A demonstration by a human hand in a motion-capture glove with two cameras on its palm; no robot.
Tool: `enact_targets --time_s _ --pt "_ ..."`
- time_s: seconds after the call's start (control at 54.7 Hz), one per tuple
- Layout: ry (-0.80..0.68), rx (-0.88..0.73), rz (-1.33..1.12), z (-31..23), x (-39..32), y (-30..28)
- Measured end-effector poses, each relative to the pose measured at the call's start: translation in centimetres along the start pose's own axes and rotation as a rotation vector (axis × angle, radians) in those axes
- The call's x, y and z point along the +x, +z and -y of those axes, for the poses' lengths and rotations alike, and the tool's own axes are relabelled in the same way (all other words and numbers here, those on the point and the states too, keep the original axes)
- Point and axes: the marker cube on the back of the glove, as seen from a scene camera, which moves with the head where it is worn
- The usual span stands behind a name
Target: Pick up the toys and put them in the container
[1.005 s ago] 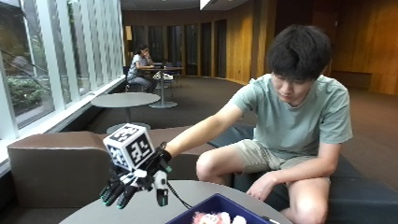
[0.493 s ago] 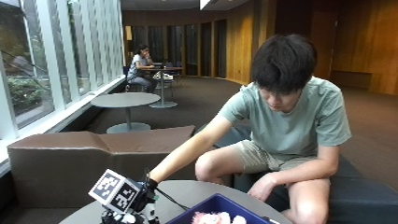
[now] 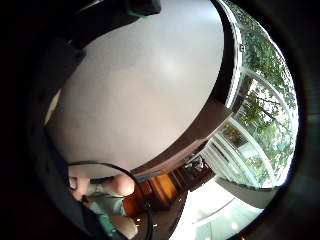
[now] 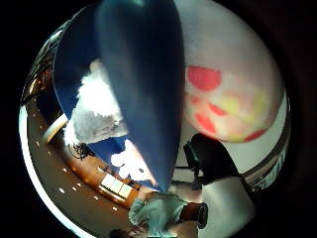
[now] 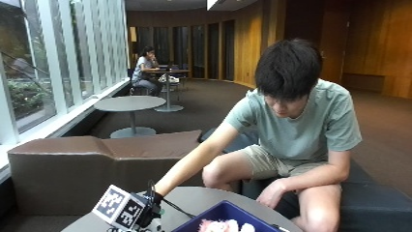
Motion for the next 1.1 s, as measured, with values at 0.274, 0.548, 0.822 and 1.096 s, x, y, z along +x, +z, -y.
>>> enact_targets --time_s 0.274,0.548,0.822,1.096 --pt "-0.062 0.075 0.180 1.6 0.8 1.7" --pt "-0.028 0.148 0.166 0.9 1.6 1.9" --pt "0.082 0.104 0.116 0.0 1.7 2.5" --pt "0.019 0.280 0.223 2.6 1.2 4.3"
